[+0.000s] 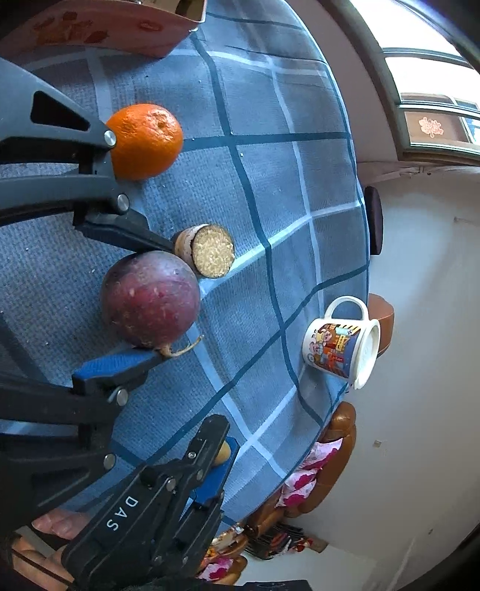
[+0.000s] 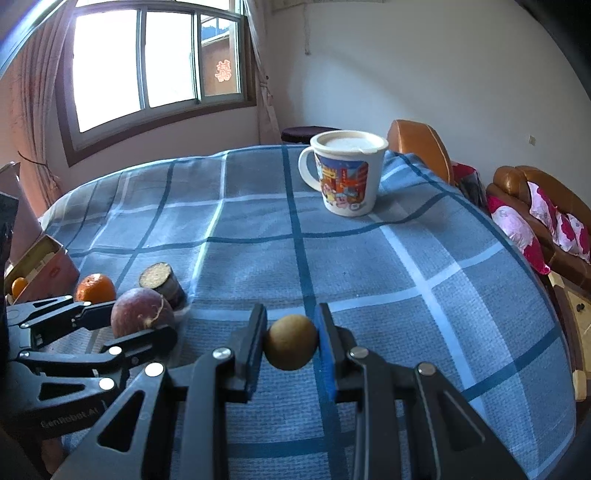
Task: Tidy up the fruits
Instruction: 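Grasp the small tan round fruit with the right tool while the left tool grasps the purple fruit, then lift the tan fruit with the right tool while the left tool lifts the purple fruit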
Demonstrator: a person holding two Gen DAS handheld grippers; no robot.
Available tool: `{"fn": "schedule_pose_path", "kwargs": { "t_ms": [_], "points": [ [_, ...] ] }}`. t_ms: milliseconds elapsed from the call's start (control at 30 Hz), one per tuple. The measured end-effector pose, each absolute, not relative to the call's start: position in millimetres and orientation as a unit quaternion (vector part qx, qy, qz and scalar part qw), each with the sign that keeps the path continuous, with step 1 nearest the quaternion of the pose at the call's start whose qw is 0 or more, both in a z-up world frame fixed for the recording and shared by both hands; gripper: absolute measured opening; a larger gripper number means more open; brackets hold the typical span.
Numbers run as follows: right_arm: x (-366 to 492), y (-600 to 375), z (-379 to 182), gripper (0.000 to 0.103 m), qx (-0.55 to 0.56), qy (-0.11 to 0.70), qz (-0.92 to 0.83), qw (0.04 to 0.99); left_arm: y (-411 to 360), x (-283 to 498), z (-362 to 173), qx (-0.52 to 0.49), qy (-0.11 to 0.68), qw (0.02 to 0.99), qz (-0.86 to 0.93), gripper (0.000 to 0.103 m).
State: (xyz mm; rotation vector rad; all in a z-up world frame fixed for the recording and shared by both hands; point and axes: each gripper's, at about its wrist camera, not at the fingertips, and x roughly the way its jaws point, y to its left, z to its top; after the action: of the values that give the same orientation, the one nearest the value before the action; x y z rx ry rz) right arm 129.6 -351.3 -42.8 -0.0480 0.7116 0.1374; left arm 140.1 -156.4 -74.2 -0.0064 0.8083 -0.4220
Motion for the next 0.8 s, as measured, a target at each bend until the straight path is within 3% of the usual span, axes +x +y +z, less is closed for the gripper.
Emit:
{"fn": "schedule_pose_path", "kwargs": {
  "t_ms": [800],
  "points": [
    [107, -349, -27, 0.03, -0.024, 0.282, 0.101, 0.954, -142, 113, -54, -0.014, 0.309, 0.935, -0.173, 0.052]
  ]
}}
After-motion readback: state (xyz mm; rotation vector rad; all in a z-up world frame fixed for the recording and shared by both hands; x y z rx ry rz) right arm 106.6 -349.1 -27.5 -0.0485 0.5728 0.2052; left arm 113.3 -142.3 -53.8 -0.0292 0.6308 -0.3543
